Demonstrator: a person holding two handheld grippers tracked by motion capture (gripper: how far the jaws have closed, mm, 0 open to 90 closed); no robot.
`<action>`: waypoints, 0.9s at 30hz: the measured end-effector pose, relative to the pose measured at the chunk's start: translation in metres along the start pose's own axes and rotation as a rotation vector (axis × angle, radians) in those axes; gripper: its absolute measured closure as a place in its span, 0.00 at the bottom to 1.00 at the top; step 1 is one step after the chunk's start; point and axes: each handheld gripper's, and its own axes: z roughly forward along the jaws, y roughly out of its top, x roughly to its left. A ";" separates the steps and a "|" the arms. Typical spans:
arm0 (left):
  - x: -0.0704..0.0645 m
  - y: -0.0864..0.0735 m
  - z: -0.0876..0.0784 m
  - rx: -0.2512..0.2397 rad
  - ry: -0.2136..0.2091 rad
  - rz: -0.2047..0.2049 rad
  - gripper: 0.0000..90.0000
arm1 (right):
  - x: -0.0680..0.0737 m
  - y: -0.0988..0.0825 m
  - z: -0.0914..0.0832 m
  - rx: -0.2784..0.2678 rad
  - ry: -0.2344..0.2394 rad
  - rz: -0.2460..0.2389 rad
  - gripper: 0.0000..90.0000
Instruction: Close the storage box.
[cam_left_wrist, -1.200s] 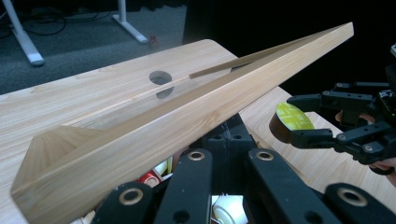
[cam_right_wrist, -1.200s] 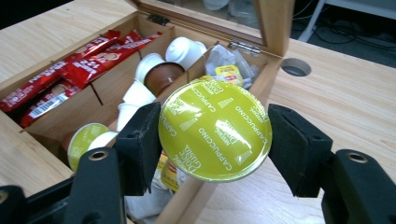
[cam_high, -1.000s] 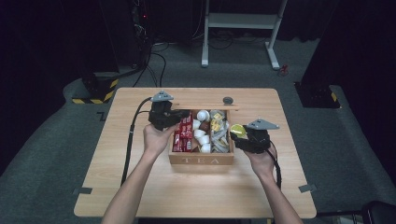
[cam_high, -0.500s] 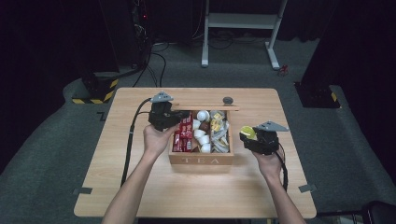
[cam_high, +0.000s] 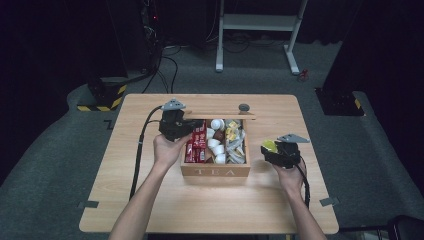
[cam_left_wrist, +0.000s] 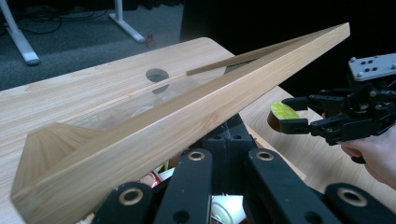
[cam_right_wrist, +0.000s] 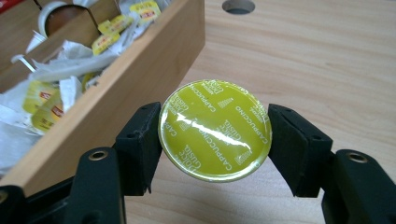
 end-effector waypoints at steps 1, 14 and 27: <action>0.000 0.000 0.000 0.002 0.000 0.001 1.00 | 0.000 -0.001 0.002 0.012 -0.002 -0.001 0.42; 0.000 -0.001 0.000 0.004 -0.002 0.007 1.00 | 0.000 -0.004 0.017 0.055 -0.009 -0.001 0.42; -0.001 -0.001 0.000 0.007 -0.006 0.006 1.00 | 0.003 -0.006 0.024 0.072 -0.005 -0.007 0.42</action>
